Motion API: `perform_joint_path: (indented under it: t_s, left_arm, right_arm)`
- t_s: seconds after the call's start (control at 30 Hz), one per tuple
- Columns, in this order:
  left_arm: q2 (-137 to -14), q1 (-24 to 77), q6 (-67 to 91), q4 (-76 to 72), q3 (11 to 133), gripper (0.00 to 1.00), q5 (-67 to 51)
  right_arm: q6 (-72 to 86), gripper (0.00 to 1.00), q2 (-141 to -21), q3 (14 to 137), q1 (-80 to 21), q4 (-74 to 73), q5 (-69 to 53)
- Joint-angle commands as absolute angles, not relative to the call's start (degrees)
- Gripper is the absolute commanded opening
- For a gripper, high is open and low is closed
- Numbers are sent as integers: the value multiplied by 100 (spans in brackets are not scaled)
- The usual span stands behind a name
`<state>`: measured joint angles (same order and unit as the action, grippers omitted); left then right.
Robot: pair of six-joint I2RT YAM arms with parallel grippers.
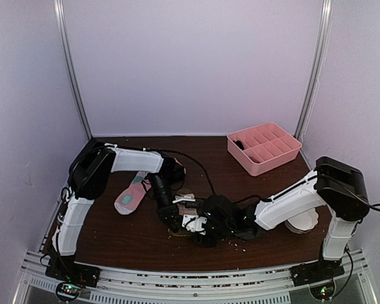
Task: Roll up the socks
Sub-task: Roll the sock at the center of the board.
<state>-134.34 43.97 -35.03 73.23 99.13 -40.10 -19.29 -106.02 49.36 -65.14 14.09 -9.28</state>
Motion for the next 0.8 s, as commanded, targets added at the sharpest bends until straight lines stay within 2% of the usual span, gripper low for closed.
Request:
perform_joint_path:
  t_s: [0.0,0.27,0.77]
  left_arm:
    - [-13713,4342,-3431,7145,9929,9,-3442]
    - [-13763,4344,-3432,7169,9958,7,-3480]
    - [-13753,4344,-3536,7222,9905,5,-3501]
  right_arm:
    - [-1861,46,-10186,4859,-6507,1249,-1101]
    - [-1969,46,-10093,5160,-6566,1266,-1280]
    - [-1886,30,-10911,5365,-6461,1238,-1671]
